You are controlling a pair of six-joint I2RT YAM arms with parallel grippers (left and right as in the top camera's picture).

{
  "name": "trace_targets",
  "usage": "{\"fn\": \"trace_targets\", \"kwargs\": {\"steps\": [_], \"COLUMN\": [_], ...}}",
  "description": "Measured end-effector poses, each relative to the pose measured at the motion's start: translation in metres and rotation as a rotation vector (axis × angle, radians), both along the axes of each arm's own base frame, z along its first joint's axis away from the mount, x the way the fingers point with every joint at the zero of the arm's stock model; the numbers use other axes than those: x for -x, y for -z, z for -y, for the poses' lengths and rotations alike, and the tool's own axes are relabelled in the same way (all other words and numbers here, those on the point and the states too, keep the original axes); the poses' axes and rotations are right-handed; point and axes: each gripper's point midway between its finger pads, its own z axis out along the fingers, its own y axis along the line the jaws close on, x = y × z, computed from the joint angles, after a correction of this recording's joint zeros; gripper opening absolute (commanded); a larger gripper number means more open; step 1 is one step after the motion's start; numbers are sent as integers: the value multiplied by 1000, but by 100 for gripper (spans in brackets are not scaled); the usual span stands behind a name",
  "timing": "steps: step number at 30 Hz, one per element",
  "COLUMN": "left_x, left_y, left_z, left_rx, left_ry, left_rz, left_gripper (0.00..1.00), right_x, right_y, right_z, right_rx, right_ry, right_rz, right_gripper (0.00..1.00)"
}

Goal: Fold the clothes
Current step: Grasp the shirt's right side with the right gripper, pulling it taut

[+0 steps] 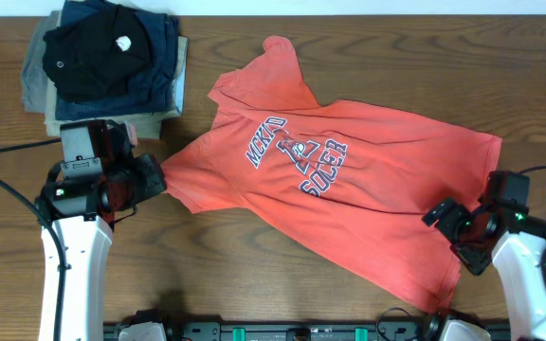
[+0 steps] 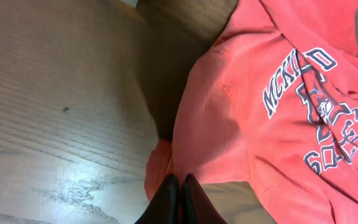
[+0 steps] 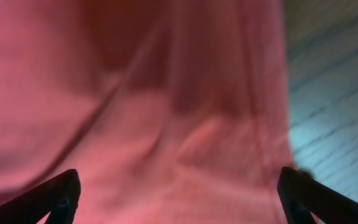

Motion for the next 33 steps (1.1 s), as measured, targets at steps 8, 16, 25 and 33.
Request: {"fn": "trace_targets", "kwargs": {"steps": [8, 16, 25, 33], "left_x": [3, 3, 3, 4], "left_y": [7, 7, 7, 7], "left_z": [0, 1, 0, 1], "left_rx": [3, 3, 4, 4], "left_ry": [0, 0, -1, -1], "left_rz": [-22, -22, -22, -23], "left_gripper": [6, 6, 6, 6], "right_x": [-5, -11, -28, -111], "right_y": [27, 33, 34, -28], "right_z": [12, 23, 25, 48], "right_rx": [-11, 30, 15, 38], "right_ry": [66, 89, 119, 128], "right_rz": [-66, -90, -43, 191], "right_gripper": [99, 56, 1, 1]}}
